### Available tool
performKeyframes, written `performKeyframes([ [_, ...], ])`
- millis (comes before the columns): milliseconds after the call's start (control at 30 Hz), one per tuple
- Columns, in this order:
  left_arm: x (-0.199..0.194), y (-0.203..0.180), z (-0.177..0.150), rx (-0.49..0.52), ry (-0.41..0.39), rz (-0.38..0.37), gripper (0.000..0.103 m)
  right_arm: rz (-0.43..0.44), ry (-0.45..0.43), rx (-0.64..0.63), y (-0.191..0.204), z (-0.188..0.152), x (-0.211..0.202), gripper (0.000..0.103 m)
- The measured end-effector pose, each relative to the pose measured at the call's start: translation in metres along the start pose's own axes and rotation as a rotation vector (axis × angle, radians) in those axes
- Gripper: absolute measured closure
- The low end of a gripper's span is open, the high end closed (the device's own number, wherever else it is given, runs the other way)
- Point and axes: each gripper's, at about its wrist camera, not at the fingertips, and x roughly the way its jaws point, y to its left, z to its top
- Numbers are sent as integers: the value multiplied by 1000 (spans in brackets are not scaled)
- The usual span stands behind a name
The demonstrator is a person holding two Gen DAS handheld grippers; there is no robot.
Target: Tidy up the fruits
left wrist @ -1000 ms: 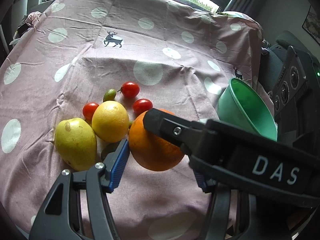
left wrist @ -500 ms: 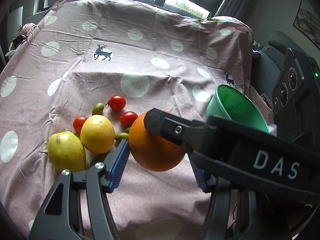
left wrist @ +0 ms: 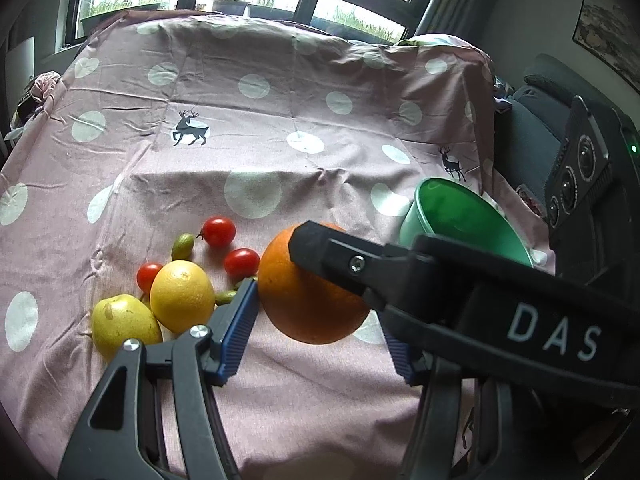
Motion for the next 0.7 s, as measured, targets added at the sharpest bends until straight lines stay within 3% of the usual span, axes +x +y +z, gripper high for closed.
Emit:
performKeyframes([
  [100,1,-3,1,11,-4,18,45,-4,-3,-3,-1,0,-2,41],
  [233,2,-2,2,5,3,-30,46,-29,-34,11,-4,1,-7,41],
  [433,-2,-13,1,54,-31,10,49,-22,-19,11,-8,3,-8,41],
  [500,-6,-14,2,51,-51,-59,62,38,-30,8,-6,4,-11,41],
  [567,-9,-15,6,40,-56,-102,61,100,-51,5,-4,4,-19,41],
  [700,-3,-17,4,44,-24,-110,60,43,-55,9,-7,4,-18,41],
])
